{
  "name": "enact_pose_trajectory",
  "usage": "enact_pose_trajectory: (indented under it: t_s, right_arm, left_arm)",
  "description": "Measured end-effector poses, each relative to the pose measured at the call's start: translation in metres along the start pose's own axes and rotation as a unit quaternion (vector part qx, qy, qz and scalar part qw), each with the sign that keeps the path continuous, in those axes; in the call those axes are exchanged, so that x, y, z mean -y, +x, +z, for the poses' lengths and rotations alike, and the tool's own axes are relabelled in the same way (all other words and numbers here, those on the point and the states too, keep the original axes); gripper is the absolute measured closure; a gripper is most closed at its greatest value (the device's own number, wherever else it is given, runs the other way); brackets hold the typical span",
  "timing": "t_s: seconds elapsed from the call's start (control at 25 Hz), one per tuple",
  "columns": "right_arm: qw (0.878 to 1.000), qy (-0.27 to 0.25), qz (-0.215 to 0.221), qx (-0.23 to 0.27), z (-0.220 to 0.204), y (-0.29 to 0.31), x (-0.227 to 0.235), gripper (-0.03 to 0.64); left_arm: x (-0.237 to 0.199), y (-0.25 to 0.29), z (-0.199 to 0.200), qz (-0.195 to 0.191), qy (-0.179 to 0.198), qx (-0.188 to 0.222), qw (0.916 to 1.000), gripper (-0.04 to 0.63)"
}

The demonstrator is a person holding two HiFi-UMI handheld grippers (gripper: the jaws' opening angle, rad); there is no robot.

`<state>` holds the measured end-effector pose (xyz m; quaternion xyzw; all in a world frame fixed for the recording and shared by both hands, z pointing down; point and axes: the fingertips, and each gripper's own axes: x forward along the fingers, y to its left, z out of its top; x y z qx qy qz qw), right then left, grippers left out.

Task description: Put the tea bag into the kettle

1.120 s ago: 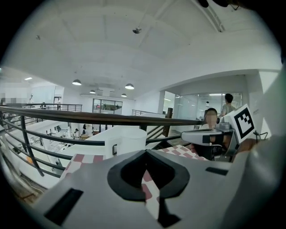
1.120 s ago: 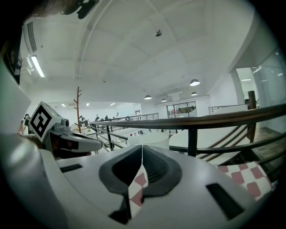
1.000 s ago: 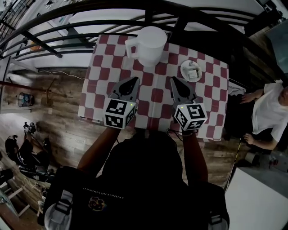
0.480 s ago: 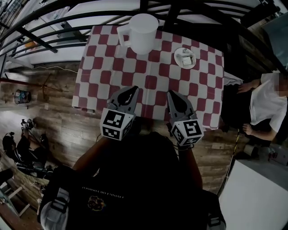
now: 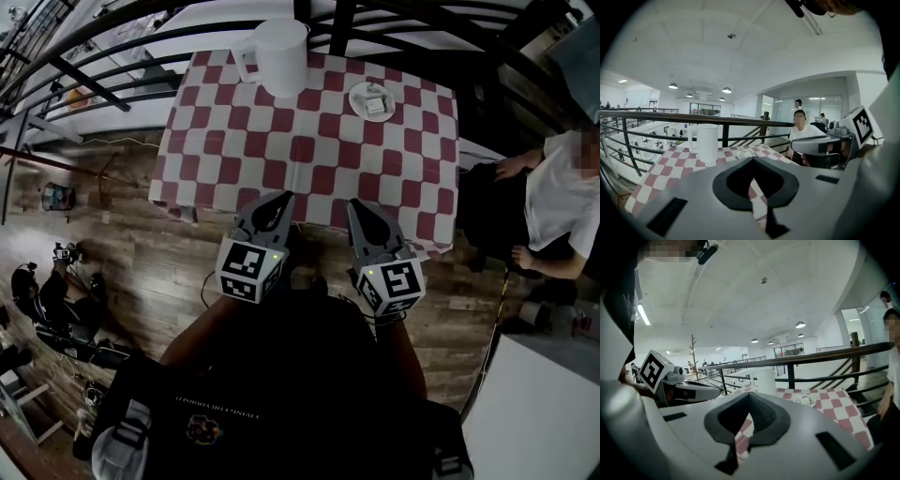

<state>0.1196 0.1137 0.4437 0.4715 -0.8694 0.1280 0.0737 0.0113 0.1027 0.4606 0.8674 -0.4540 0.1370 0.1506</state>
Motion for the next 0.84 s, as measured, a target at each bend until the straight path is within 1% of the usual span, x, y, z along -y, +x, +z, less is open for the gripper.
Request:
enact_pose_trajectory:
  t_s: [0.12,0.24,0.44,0.64,0.84]
  right_arm:
    - [1.0,-0.004,0.006,0.006,-0.009,-0.026,-0.003,0.603]
    - [1.0,-0.004,0.007,0.012,-0.016,-0.049,-0.008,0.603]
    - [1.0,0.001,0.01,0.017,-0.031,-0.076,-0.016,0.603]
    - [1.0,0.0,0.013,0.017,-0.036,-0.092,-0.025,0.603]
    - [1.0,-0.004,0.009,0.014,-0.037,-0.107,-0.019,0.603]
  left_arm:
    - [0.026,-0.014,-0.015,0.006,-0.002,0.002,1.0,0.593]
    - [0.05,-0.028,-0.027,0.007,0.004,0.0,1.0,0.592]
    - [0.075,-0.046,-0.044,0.008,0.008,-0.007,0.9999,0.592]
    - [0.092,-0.057,-0.047,0.003,0.015,-0.008,0.9999,0.592]
    - [0.111,-0.057,-0.048,-0.005,0.014,-0.007,0.9999,0.592]
